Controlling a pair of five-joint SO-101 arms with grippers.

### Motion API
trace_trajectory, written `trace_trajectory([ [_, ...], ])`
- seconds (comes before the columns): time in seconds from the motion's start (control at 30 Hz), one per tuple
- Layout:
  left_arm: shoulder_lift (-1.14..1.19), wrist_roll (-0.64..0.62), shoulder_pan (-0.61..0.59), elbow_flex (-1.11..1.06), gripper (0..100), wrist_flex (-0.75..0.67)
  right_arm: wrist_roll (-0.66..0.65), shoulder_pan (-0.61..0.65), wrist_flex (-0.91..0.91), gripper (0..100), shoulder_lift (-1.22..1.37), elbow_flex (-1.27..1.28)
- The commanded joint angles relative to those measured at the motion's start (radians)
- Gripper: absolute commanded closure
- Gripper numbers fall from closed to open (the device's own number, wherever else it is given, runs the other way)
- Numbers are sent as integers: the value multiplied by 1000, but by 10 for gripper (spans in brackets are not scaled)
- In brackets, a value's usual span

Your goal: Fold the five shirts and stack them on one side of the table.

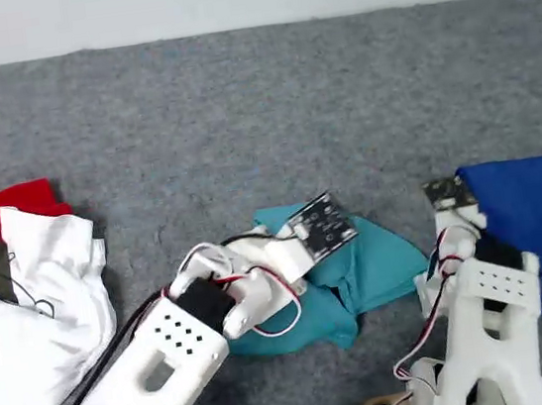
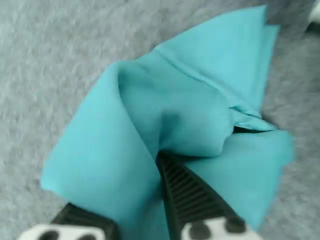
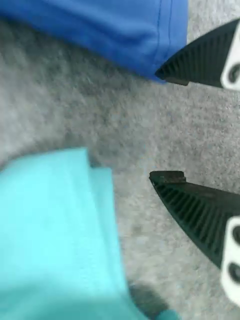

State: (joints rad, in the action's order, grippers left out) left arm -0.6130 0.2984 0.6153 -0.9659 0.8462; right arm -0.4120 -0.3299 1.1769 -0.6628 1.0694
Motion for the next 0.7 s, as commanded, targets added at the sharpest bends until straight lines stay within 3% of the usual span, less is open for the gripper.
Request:
trace_trajectory([
  [0.0, -28, 12, -37, -124, 985, -166, 57, 5, 41, 718, -18, -97],
  [0.13, -28, 9, -78, -231, 985, -299, 66, 162, 38, 718, -8, -114],
  [0.27, -28, 8, -127, -262, 985, -327, 66, 360, 1, 718, -7, -112],
  [0.47, -28, 6, -222, -277, 985, -328, 66, 386, -74, 718, 4, -124],
  [0.67, -28, 6, -226, -343, 985, -371, 63, 387, -77, 718, 199, -166],
])
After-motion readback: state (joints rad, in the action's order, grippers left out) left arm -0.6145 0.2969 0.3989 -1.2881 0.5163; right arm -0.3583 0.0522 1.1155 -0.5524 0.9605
